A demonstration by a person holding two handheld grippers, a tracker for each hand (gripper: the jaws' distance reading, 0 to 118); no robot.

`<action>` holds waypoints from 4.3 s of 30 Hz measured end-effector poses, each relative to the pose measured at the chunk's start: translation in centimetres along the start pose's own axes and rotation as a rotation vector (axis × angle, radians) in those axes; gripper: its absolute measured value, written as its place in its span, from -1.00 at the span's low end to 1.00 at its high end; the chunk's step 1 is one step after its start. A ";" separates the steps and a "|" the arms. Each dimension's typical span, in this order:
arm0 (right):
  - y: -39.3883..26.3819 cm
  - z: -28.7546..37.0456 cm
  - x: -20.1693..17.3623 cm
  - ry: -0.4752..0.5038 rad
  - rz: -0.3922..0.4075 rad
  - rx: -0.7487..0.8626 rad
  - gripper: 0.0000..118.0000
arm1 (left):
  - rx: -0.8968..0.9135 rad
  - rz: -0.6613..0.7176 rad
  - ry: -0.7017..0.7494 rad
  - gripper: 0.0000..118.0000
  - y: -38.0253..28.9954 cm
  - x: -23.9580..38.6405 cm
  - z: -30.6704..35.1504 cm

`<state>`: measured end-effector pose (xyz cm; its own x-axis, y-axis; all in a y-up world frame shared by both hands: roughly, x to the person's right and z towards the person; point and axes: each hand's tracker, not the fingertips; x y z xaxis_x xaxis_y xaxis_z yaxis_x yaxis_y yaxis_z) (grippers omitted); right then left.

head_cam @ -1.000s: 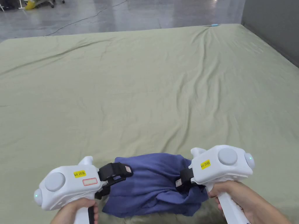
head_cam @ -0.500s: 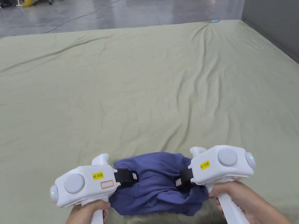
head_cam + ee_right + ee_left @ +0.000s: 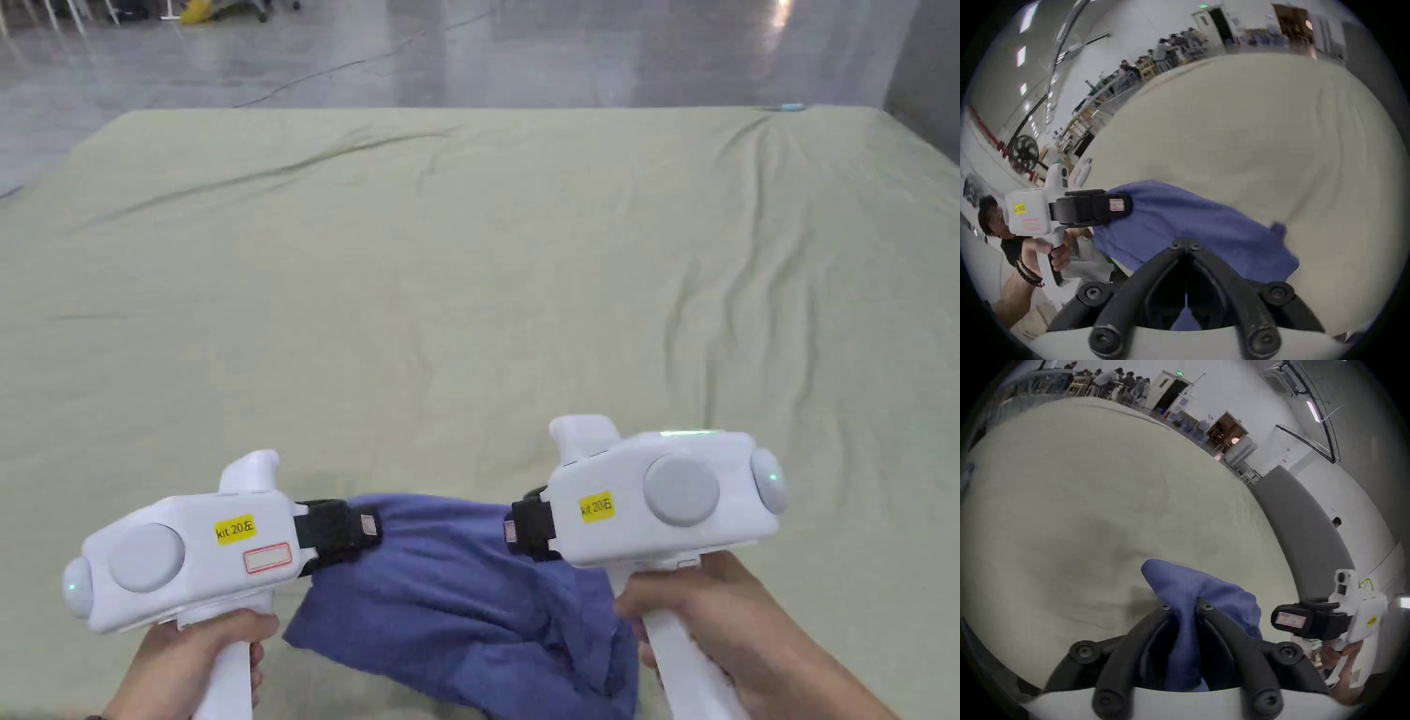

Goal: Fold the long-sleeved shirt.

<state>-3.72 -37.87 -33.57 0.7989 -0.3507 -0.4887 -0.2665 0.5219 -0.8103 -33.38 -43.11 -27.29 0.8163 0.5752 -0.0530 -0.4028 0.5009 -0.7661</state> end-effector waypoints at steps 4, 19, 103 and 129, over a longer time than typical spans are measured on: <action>3.5 -5.2 -8.2 0.016 0.148 0.047 -1.00 | 0.074 -0.020 0.085 -0.90 3.4 -5.8 5.5; 8.3 -21.7 -27.1 0.078 0.365 0.111 -1.00 | 0.217 0.122 0.438 -0.57 11.0 -27.4 16.4; -11.2 20.9 8.1 -0.733 0.109 0.804 0.78 | 0.818 -0.537 0.318 0.99 -10.2 23.5 0.9; -12.4 21.7 7.8 -0.720 0.053 0.885 0.79 | 0.838 -0.549 0.333 0.99 -10.6 24.6 2.0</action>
<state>17.49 -30.14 -20.33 0.9977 0.0666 0.0147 -0.0638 0.9878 -0.1424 -9.90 -32.97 -19.18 0.9946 -0.0091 -0.1038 0.0032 0.9984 -0.0572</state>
